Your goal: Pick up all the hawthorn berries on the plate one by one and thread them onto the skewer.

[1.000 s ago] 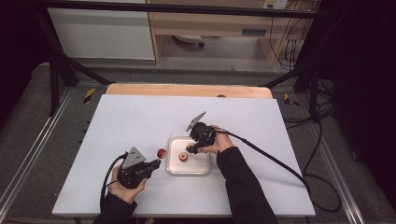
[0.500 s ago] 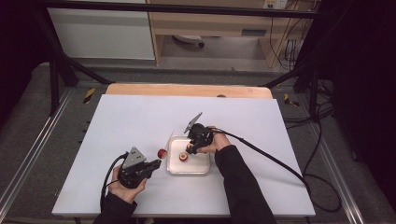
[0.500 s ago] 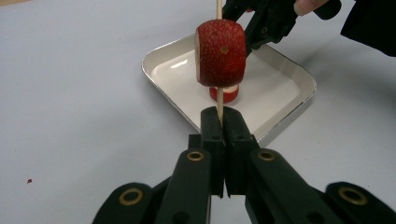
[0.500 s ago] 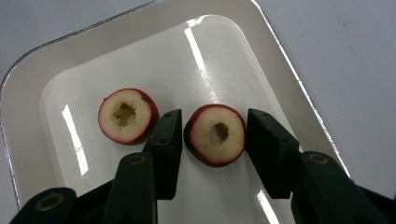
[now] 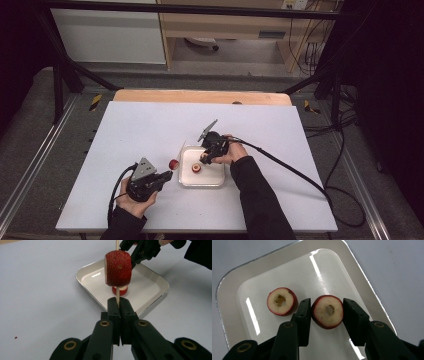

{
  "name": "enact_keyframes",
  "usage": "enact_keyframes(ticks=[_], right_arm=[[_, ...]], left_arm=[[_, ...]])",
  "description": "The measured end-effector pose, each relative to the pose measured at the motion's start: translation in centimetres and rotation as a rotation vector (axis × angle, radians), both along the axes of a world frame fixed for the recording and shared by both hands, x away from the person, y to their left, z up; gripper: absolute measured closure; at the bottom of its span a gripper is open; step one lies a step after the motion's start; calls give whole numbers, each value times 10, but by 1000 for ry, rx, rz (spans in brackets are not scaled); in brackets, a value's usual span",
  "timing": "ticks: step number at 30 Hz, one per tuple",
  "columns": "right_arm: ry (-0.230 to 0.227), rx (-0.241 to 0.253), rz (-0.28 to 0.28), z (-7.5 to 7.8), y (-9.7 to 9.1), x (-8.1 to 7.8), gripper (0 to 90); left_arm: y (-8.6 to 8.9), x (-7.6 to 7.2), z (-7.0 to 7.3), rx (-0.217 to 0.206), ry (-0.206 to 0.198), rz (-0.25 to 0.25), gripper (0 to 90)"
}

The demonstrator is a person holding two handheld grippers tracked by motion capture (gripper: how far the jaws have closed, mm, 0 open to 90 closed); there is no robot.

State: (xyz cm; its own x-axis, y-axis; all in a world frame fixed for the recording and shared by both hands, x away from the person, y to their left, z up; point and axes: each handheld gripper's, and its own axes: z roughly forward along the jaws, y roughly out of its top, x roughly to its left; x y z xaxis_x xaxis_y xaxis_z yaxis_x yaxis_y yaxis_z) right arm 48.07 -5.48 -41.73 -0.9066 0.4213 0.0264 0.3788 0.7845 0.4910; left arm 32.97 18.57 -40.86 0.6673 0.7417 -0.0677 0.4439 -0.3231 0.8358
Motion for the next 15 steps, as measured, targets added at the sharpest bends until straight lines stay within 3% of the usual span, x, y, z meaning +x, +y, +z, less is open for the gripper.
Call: enact_keyframes(ticks=[5,15], right_arm=[[-17,64,-36,14,-5,-6,601],[-29,291,-186,32,-24,-24,602]], left_arm=[[0,-1,1,-3,-5,1,886],[-4,-3,1,-6,-13,-5,886]])
